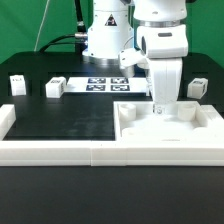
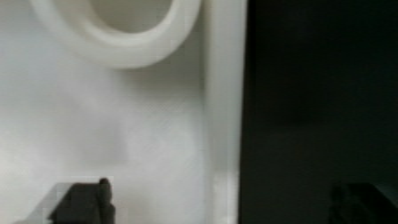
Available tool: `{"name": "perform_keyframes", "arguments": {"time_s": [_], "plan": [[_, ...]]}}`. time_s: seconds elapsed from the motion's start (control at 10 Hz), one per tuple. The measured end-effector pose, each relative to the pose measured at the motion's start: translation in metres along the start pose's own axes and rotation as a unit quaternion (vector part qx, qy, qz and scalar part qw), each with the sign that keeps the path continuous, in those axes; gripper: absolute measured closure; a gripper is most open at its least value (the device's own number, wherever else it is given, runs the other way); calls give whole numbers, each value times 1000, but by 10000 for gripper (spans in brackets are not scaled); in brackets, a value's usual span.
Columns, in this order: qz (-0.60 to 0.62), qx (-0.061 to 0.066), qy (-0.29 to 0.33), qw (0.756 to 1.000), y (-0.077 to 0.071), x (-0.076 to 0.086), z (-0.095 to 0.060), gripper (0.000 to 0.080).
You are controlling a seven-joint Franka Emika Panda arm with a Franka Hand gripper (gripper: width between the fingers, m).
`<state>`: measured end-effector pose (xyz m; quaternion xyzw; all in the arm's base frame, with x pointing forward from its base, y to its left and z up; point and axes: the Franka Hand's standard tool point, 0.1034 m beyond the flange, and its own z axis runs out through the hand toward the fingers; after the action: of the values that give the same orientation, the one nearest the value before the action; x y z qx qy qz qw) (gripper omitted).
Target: Assemble one leg
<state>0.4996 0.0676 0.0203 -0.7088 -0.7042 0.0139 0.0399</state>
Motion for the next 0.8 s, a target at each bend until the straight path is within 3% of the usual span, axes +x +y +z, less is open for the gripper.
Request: {"name": "perform_keyframes", "arguments": {"time_s": [0.1, 0.5, 0.8], "plan": [[0, 0, 0, 1000, 0, 0, 0, 160], [6, 0, 0, 1000, -1, 0, -1, 150], [59, -8, -11, 998, -28, 9, -27, 150]]}}
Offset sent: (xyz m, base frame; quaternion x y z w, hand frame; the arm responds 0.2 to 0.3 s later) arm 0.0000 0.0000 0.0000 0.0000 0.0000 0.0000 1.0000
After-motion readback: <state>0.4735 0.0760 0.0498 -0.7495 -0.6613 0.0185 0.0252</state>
